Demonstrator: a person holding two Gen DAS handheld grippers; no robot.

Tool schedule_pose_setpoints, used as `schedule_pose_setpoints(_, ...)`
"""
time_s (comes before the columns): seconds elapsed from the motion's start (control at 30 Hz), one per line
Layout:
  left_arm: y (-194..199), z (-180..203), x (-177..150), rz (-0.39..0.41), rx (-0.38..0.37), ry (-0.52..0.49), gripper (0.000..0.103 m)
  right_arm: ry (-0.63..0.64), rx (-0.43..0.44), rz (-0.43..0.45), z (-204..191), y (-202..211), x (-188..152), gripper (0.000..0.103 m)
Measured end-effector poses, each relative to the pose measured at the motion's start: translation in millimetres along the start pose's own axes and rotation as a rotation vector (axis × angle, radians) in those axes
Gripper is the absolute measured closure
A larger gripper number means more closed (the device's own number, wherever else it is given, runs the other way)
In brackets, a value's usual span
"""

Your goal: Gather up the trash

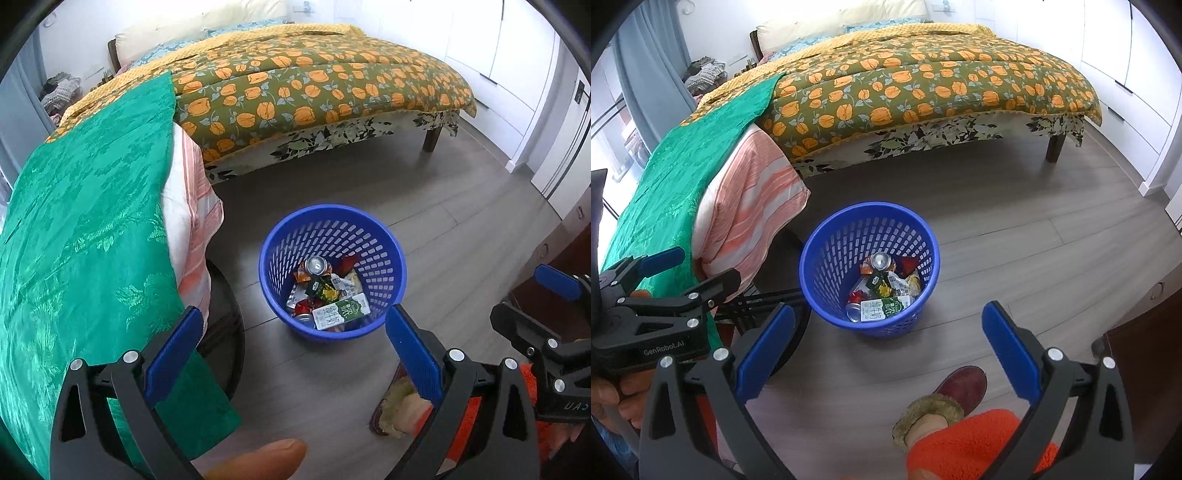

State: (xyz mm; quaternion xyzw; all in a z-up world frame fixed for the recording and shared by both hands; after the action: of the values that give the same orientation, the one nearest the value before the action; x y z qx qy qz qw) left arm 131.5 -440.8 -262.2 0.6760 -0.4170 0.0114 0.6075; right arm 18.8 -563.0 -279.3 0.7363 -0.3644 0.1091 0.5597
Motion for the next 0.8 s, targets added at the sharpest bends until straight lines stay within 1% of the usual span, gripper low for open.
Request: schedule_pose_setpoints(0.8, -1.5, -2.1, -0.7, 0.0, 0.005, -0.001, 0.005, 0.002, 0.0, -0.004, -1.8, -1.4, -2.4, 0.005)
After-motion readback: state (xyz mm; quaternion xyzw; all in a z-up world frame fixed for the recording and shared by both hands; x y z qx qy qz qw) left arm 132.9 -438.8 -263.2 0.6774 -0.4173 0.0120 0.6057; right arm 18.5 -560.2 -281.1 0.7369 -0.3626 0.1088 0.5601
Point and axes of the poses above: each gripper's, at about its wrist camera, not at the fingertips, and y roughly against the way its jaws point, z to its right, x to its top, the point moved 10 cm from there along -y, roughly the way its jaws point, and after that the axes turned 15 degrees about x, right-handed, at the moved point
